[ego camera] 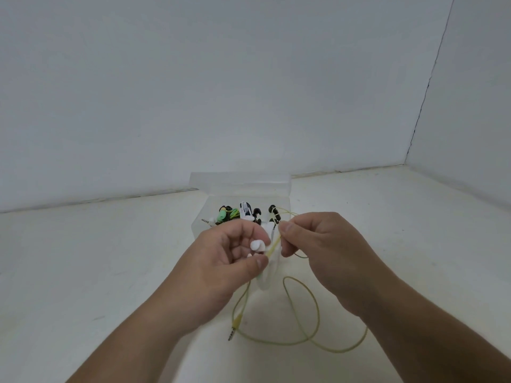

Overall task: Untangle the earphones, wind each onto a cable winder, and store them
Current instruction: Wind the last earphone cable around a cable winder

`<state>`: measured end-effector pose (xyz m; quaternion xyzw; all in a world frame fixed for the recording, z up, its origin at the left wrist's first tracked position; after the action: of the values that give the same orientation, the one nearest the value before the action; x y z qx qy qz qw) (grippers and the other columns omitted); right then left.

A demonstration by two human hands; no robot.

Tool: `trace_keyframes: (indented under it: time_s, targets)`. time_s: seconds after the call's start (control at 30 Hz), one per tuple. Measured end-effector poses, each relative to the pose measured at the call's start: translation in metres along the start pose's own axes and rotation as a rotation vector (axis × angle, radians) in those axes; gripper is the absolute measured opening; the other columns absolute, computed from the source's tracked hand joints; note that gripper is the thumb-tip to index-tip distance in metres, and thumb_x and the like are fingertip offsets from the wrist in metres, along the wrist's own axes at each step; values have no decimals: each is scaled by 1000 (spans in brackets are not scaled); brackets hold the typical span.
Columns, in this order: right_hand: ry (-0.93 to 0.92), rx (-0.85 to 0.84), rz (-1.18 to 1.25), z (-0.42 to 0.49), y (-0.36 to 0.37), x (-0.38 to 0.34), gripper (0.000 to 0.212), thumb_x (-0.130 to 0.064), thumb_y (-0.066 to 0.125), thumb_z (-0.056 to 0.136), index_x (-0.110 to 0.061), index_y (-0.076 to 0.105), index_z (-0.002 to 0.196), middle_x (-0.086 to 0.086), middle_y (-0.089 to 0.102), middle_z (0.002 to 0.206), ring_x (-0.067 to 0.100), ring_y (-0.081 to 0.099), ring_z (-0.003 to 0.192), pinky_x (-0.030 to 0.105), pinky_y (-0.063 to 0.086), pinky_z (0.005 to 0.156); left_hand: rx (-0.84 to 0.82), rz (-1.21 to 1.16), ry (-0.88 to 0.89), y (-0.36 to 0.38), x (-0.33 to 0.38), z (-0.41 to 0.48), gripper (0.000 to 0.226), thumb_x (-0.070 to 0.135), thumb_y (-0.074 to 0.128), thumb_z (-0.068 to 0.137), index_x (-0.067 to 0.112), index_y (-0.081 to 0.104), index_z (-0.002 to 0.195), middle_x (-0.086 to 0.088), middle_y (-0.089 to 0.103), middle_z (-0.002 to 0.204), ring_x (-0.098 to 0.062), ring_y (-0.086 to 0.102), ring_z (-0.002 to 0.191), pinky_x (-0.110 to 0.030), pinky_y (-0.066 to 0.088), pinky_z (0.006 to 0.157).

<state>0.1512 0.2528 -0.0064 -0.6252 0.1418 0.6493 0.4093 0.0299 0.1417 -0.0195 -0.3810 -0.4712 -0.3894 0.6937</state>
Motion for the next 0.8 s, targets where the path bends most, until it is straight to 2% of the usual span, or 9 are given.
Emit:
trace_keyframes:
  time_s: [0.1,0.23,0.3,0.37,0.47,0.53,0.6,0.67,0.8]
  targets:
    - [-16,-15,8,2,-7,-3,41,-30,58,97,-11,62,60,3,53,51,12,49,47,16,42,52,15,23,-5,-2,0,-1,12,12,66,76,20,70,84,2,56,74,-14,48,70,-27,40,67]
    - [-47,-9,37,5,-23,-6,37,-34,65,91,-12,66,61,11,39,54,18,30,48,30,29,51,-15,-33,-13,-3,3,-2,13,7,66,75,18,70,81,1,57,73,-13,52,68,-21,44,64]
    - [-82,-13,72,6,-27,-9,36,-32,67,89,-16,67,58,5,45,52,19,38,53,35,40,55,-67,-77,-9,0,6,-3,15,3,67,75,16,70,81,0,58,71,-10,55,65,-18,46,62]
    - [-111,0,80,6,-28,-11,33,-30,67,88,-16,68,58,-6,49,47,13,47,51,30,48,60,-120,-112,-9,3,8,-5,17,0,68,75,15,71,82,-3,57,68,-9,55,61,-16,47,60]
    - [-129,-5,81,5,-26,-10,31,-31,69,87,-16,68,60,12,36,54,30,30,47,31,30,52,-193,-158,-16,6,9,-7,16,0,72,75,13,71,84,-6,57,68,-11,56,61,-16,48,60]
    - [-114,-2,81,5,-24,-8,30,-33,70,87,-17,69,61,9,30,58,34,23,55,31,26,53,-187,-206,-17,7,10,-7,16,-3,71,73,9,70,84,-4,59,64,-8,56,56,-13,46,56]
    - [-88,2,67,6,-21,-3,31,-32,69,88,-17,69,61,8,31,60,28,22,56,21,29,46,-151,-280,-20,7,11,-7,17,-8,69,70,6,69,80,-1,60,61,-5,56,51,-10,44,50]
    - [-50,-36,47,5,-15,1,34,-32,65,92,-14,69,64,10,31,60,21,21,51,14,28,42,-118,-359,-6,7,12,-6,17,-1,75,66,9,71,79,-3,61,64,-8,56,53,-13,44,52]
    - [9,-241,-81,-1,8,10,37,-31,54,100,-12,68,72,8,34,58,18,27,49,26,23,44,90,-437,23,-6,4,1,21,17,79,62,15,71,82,-10,64,73,-19,61,65,-26,50,62]
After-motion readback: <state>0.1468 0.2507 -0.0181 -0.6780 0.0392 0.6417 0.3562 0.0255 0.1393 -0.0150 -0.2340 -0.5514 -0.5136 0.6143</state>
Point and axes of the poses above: each hand's wrist, its own z-axis towards the middle knuckle, its own y-axis out of the palm, x = y × z, the point moved 4 cm from there along z, towards the middle knuckle
